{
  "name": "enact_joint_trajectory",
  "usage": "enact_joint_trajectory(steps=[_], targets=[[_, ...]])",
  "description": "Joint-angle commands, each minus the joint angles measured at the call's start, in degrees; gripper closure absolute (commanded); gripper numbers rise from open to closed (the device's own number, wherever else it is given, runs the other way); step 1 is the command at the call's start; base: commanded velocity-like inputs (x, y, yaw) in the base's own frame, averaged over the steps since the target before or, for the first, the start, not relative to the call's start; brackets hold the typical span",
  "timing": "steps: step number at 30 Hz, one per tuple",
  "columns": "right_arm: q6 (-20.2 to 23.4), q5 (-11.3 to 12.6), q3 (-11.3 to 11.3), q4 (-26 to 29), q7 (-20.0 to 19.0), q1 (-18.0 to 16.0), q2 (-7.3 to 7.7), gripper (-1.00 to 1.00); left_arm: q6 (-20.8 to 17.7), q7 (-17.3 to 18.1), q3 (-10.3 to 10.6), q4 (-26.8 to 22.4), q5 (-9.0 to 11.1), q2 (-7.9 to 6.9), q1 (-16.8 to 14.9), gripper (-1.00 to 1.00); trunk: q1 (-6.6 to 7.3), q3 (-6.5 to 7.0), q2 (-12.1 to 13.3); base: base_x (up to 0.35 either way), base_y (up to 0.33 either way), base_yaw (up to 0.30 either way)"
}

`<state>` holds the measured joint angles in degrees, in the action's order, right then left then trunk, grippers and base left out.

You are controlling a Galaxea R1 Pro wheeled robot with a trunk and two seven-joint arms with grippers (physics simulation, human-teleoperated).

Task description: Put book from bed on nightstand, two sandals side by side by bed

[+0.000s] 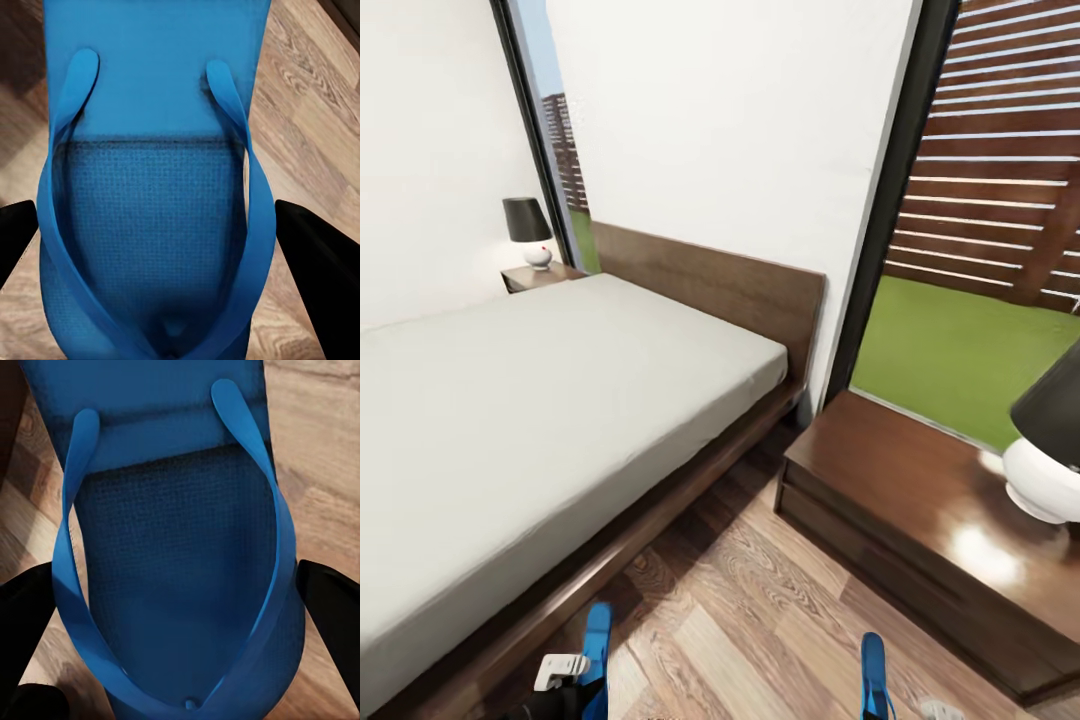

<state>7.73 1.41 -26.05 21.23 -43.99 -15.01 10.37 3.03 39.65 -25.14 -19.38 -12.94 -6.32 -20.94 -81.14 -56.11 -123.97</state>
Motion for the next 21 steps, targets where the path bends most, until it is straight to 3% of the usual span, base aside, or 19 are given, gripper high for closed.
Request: enact_joint_trajectory(steps=[1,21], targets=[[0.6,0.2,-0.4,0.0,-0.4,0.0,-0.02,1.0,0.3,0.2,-0.4,0.0,-0.6,0.02,-0.1,1.0,0.01,-0.05,0.0,0.0,0.0,0.292],[0.6,0.2,-0.4,0.0,-0.4,0.0,-0.06,1.0,0.3,0.2,-0.4,0.0,-0.6,0.04,-0.1,1.0,0.01,-0.05,0.0,0.0,0.0,0.292]])
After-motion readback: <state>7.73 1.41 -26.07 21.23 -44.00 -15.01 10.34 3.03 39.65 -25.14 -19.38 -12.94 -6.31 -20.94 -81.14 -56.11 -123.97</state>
